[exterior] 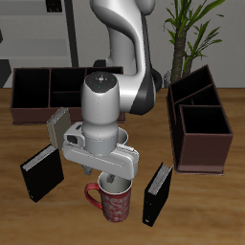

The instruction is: Place the red mug into the left desk caddy's right compartment and place the right black book into the back desk caddy's left compartment

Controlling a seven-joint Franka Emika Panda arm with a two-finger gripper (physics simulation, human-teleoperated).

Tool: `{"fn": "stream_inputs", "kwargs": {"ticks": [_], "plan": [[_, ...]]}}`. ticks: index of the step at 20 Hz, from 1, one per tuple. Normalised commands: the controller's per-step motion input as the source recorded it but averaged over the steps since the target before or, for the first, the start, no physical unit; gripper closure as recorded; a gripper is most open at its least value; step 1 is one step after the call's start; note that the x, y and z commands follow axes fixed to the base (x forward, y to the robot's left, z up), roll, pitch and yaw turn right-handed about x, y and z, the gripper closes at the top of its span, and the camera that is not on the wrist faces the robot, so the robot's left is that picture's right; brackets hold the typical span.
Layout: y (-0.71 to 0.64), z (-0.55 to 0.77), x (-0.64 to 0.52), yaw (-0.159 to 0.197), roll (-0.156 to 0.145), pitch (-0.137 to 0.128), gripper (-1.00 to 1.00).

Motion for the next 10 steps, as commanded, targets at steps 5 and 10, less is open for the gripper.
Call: {"fn": "stream_inputs", "kwargs": {"ticks": [5,10], "plan": [[0.11,-0.01,-0.15,-0.004,0.046,-0.005,1.0],[-0.02,0.11,-0.06,-0.016,0.011,-0.011,1.0]]}}
